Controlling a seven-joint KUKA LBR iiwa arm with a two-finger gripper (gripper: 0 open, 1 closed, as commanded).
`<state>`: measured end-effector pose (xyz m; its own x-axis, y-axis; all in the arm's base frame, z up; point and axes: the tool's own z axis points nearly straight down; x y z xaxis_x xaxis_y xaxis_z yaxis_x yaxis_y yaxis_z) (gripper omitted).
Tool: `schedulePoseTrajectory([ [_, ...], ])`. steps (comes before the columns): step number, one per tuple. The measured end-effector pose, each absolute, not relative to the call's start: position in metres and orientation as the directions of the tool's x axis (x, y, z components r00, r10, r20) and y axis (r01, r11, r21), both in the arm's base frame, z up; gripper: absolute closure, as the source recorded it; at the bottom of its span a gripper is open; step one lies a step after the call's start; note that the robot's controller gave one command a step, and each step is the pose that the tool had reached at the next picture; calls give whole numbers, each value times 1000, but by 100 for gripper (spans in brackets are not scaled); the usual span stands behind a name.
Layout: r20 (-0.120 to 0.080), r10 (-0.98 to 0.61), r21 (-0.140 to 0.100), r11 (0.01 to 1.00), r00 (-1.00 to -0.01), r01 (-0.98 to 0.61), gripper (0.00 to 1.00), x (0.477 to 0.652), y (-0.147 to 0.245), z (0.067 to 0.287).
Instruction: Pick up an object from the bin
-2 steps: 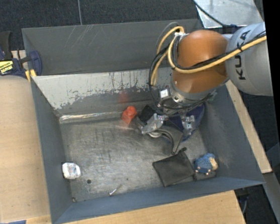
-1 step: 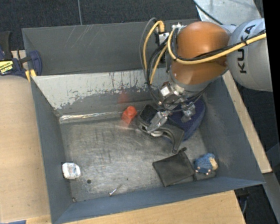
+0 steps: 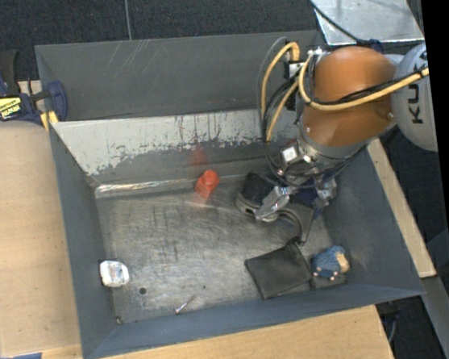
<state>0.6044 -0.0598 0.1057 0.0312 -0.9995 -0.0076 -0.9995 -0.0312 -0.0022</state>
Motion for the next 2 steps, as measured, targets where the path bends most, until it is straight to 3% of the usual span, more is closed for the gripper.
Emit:
schedulePoseTrajectory([
  [1, -7, -962, 7, -271, 271, -962, 0, 619, -31, 83],
  [2, -11, -963, -3, -270, 270, -963, 100, 621, -28, 86],
])
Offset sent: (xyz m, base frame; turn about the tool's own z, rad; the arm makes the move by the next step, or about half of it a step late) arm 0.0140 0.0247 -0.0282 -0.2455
